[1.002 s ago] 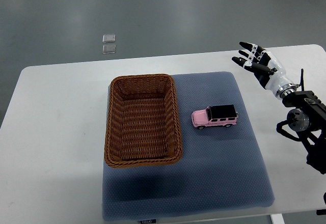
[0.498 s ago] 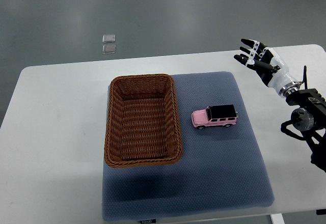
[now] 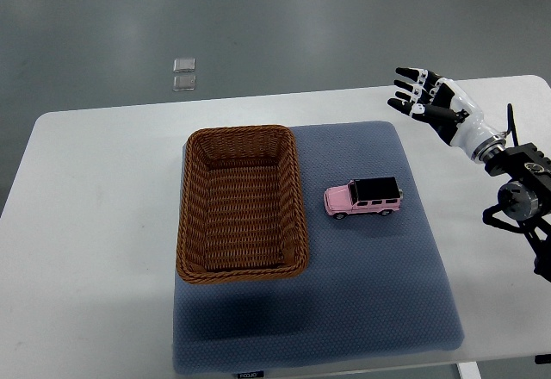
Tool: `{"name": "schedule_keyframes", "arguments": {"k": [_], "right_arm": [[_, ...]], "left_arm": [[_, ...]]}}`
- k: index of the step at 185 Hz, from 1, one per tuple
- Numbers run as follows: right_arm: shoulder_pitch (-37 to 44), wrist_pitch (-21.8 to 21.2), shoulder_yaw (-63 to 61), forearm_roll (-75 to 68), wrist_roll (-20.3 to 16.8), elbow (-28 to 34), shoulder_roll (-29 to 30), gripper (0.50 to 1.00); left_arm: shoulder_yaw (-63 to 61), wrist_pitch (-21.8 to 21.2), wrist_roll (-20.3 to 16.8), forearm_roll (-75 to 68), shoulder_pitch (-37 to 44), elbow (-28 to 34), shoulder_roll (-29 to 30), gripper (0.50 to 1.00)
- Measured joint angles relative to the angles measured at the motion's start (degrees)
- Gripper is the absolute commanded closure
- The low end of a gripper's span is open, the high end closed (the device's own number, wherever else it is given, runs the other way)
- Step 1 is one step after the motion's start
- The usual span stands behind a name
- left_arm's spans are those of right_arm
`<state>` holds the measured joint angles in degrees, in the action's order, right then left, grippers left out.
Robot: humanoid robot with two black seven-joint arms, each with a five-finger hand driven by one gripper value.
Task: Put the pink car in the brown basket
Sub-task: 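Reach the right hand down over the pink toy SUV, then close the right hand fingers around the pink SUV's body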
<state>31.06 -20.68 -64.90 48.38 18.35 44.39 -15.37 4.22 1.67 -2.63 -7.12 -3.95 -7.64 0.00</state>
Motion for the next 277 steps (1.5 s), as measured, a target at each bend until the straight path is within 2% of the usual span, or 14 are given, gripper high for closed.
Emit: {"name": "schedule_keyframes", "arguments": {"k": [26,65,87,102,126,195,241,265,277], "right_arm": [[0.20,-2.09,2.41,9.31,4.04,3.04,-2.36,0.589],[0.40,-2.42,7.83,24.93,11.66,7.35,-6.12,0.589],[0.40,-1.35,11.03,35.60,14.46,8.94,-7.39,0.589],[0.40,1.08,12.65,43.18,15.98,9.17,-7.92,0.589],[0.12,3.80,13.65,48.99,16.61,9.30,-8.33,0.589],[-0.13,8.37,19.09,52.61,16.65,10.46,-11.66,0.589],[-0.17,10.33,19.91,55.40,16.67,10.15,-11.75,0.609],[-0.20,11.80,21.20,56.21,16.69,9.84,-11.66,0.636],[-0.24,12.19,21.49,56.37,16.69,9.62,-11.51,0.691]], "left_arm": [[0.00,0.00,0.00,0.00,0.01,0.00,0.00,0.500],[0.00,0.00,0.00,0.00,0.01,0.00,0.00,0.500],[0.00,0.00,0.03,0.00,0.01,0.00,0.00,0.500],[0.00,0.01,0.06,0.00,0.00,0.00,0.00,0.500],[0.00,0.02,0.06,0.00,-0.01,0.00,0.00,0.500],[-0.04,0.02,0.07,0.01,-0.01,-0.02,0.00,0.500],[0.00,0.00,0.07,0.01,-0.01,-0.02,0.00,0.500],[0.00,-0.01,0.07,0.00,-0.01,-0.02,0.00,0.500],[-0.04,-0.01,0.07,0.00,-0.01,-0.02,0.00,0.500]]}}
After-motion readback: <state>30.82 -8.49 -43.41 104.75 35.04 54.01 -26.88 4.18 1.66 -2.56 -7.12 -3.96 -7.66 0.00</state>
